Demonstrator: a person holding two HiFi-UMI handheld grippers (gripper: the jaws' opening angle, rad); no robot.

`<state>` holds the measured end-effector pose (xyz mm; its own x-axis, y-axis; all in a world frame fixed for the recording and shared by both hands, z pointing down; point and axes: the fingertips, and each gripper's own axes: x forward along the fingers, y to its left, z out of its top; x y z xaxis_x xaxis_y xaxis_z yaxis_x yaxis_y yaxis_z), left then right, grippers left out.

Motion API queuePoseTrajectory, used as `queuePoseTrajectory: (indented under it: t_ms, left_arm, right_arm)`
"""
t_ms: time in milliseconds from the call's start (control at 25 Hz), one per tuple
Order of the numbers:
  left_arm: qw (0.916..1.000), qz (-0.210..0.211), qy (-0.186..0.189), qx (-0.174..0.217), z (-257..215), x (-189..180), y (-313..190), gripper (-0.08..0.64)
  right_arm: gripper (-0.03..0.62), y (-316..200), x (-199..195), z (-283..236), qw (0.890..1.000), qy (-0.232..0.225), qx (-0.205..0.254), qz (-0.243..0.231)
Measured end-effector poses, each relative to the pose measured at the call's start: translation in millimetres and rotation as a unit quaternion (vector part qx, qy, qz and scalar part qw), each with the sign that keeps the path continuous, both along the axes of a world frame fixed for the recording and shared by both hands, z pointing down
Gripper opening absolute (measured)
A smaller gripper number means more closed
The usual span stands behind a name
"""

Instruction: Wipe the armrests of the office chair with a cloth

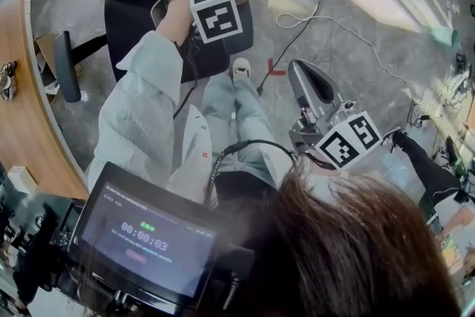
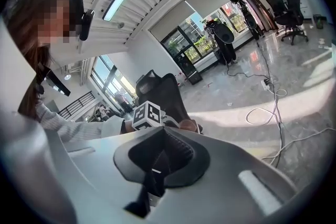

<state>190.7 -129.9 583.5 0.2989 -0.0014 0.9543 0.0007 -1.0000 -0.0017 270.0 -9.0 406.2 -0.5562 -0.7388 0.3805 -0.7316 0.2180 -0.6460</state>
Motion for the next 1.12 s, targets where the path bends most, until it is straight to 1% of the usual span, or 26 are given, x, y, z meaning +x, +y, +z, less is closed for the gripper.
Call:
queuePoseTrajectory:
  t_ms: [120, 200, 320, 440, 680, 760, 880, 1000, 1120]
  left_arm:
    - [0.9998, 0.006, 0.01, -0.018, -4.3, 3.4, 26.6, 0.025]
    - [0.9995, 0.016, 0.014, -0.023, -6.8, 9.0, 41.0, 0.025]
    - [0.9989, 0.037, 0.011, -0.026, -9.6, 16.6, 62.6, 0.025]
    - [0.9976, 0.054, 0.007, -0.043, -12.3, 21.1, 86.6, 0.025]
    - [0.9909, 0.112, -0.008, -0.074, -16.9, 18.0, 130.3, 0.025]
    - [0.9889, 0.128, -0.013, -0.073, -16.1, 17.3, 138.8, 0.025]
    - [0.9881, 0.138, -0.013, -0.067, -15.2, 17.6, 138.9, 0.025]
    - [0.991, 0.119, 0.003, -0.062, -18.7, 17.9, 121.4, 0.025]
    - [0.9939, 0.102, 0.001, -0.041, -17.7, 10.8, 94.7, 0.025]
  right_arm:
    - [0.002, 7.2, -0.3, -0.2, 1.0, -0.006, 0.002, 0.0]
    - [0.002, 8.1, 3.3, -0.2, 1.0, -0.012, 0.001, 0.003]
    - [0.002, 7.1, 11.6, -0.2, 1.0, -0.018, -0.002, 0.01]
    - [0.002, 7.9, 20.2, 0.7, 1.0, -0.018, -0.004, 0.02]
    - [0.001, 12.1, 27.6, 1.4, 0.999, -0.022, -0.004, 0.036]
    - [0.002, 13.2, 29.2, 2.8, 0.999, -0.025, -0.005, 0.039]
    - [0.002, 14.1, 30.2, 3.7, 0.999, -0.027, -0.006, 0.041]
    - [0.002, 15.4, 32.0, 3.1, 0.999, -0.028, -0.007, 0.045]
    - [0.002, 17.2, 34.0, 2.1, 0.998, -0.028, -0.008, 0.05]
